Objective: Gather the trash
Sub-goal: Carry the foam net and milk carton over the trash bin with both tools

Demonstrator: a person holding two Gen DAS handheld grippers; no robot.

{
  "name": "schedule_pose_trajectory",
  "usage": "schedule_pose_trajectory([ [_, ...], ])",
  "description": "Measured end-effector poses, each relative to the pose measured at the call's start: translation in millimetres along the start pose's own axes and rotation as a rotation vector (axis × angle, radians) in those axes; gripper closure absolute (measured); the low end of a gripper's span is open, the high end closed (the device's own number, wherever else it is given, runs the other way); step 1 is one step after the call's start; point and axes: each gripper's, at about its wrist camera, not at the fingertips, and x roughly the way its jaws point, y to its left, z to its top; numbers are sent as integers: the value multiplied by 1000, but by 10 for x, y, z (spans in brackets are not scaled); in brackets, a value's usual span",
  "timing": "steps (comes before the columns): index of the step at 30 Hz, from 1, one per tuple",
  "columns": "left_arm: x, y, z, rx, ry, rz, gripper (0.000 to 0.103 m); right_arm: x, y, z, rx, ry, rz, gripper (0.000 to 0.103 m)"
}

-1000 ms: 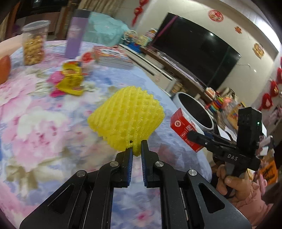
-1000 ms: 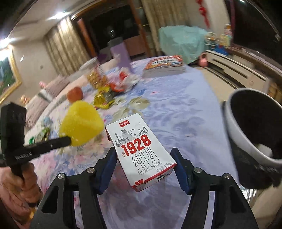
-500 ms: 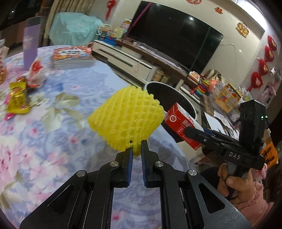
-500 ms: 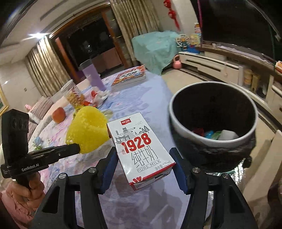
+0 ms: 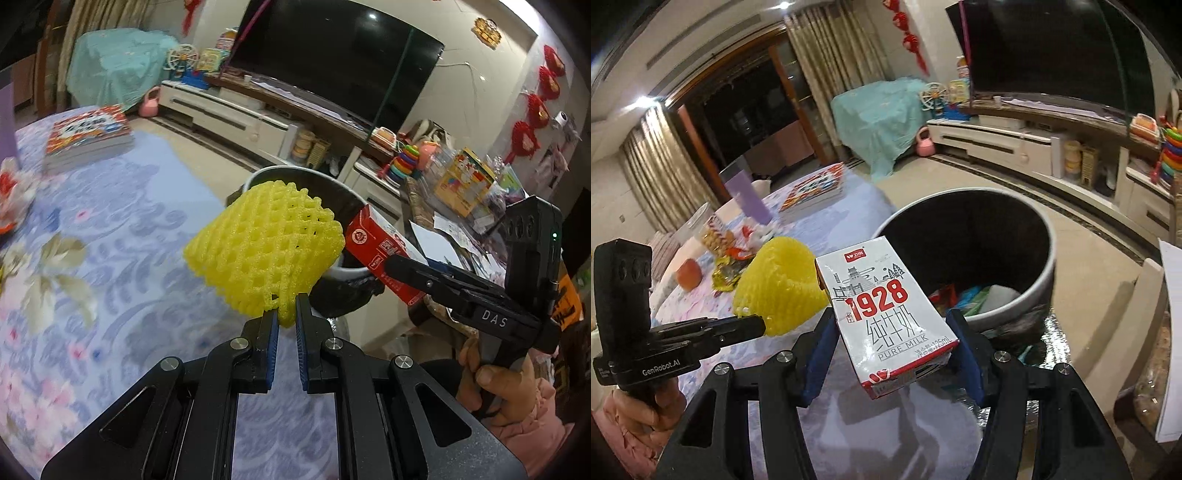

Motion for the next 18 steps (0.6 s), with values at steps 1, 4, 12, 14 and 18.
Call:
schedule_pose_trajectory([
  [1, 30, -27, 30, 5, 1, -2, 95, -9, -39, 15, 3, -2, -3, 43],
  [4, 143, -106, 119, 19, 11, -9, 95, -9, -133, 66, 11, -6, -18, 43],
  [12, 407, -258, 339, 52, 36, -5, 95, 51, -372, 205, 43, -10, -40, 43],
  [14, 461, -280, 382, 54, 42, -4, 95, 70, -422, 247, 47, -10, -46, 43],
  [18, 554, -306, 442, 62, 52, -1, 95, 116, -482, 297, 53, -4, -50, 43],
])
